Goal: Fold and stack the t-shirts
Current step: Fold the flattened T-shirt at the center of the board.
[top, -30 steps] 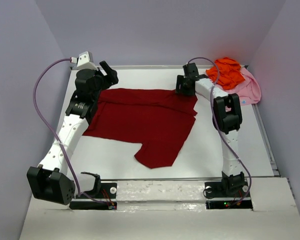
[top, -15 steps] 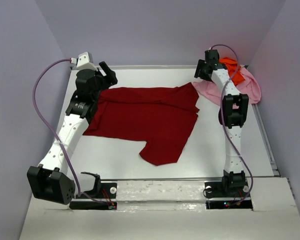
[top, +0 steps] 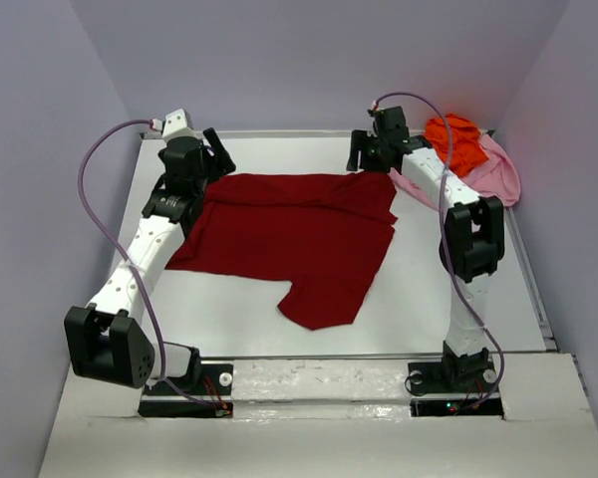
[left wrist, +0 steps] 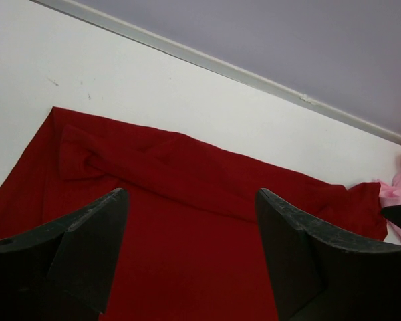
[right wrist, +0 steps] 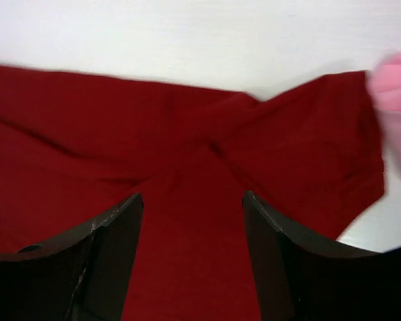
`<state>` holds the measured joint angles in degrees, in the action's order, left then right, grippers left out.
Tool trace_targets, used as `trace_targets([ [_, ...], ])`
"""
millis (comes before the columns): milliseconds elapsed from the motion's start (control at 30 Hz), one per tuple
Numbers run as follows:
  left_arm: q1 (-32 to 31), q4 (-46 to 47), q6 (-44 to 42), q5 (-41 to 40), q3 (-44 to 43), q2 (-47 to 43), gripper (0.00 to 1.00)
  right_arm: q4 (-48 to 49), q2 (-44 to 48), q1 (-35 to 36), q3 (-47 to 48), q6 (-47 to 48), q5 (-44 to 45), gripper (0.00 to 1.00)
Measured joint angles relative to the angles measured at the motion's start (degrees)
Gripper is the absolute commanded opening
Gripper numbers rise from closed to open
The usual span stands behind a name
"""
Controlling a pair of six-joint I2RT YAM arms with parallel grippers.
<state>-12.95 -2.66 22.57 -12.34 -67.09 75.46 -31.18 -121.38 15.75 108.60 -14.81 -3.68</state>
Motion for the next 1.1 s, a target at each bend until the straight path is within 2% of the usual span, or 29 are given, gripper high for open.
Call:
trace_targets([
  [167,0.07,0.0,0.0,-0.07,0.0,-0.31,0.86,3.45,0.63,2.34,-3.37,-1.09,-3.48,0.66],
  [467,0.22,-0.02,-0.02,-0.39,0.0,-2.1,0.86,4.94,-7.52,3.65,-6.45,-2.95,-5.42,0.65],
  [600,0.22,-0.07,-0.02,-0.37,0.0,-2.14,0.86,6.19,-7.98,4.57,-6.25,-3.21,-5.53,0.66],
  [1100,1.07,-0.2,-0.02,-0.52,0.0,-3.02,0.86,4.11,-16.48,2.23,7.28,-4.92,-5.97,0.68],
])
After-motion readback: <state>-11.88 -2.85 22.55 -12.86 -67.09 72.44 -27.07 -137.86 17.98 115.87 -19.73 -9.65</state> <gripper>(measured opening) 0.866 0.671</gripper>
